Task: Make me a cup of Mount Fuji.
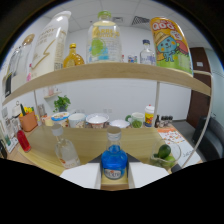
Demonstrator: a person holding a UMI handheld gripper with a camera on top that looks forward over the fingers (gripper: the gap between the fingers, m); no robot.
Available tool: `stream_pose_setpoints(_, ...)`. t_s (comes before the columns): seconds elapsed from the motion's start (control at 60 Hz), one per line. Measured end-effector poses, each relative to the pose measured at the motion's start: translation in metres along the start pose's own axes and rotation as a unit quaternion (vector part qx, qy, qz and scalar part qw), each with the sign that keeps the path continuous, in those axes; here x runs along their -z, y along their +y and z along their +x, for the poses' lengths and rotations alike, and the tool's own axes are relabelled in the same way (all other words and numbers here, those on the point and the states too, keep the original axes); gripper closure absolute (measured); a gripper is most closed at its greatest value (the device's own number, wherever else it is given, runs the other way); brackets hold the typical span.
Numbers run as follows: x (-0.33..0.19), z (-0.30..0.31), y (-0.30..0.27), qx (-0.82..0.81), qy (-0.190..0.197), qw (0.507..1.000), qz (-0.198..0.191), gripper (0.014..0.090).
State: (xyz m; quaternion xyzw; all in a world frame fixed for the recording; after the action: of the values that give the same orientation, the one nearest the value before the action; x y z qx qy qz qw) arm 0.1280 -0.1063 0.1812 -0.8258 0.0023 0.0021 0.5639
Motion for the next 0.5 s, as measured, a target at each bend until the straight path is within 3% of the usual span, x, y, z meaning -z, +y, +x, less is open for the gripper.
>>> stream_pose_setpoints(0.283, 0.059, -0.008, 0.004, -0.013, -0.016, 1.0, 0.015, 0.0686)
stream_pose_setpoints(0.5, 0.089, -0.011, 0.082, 0.007, -0.003, 0.999, -0.041, 0.0688)
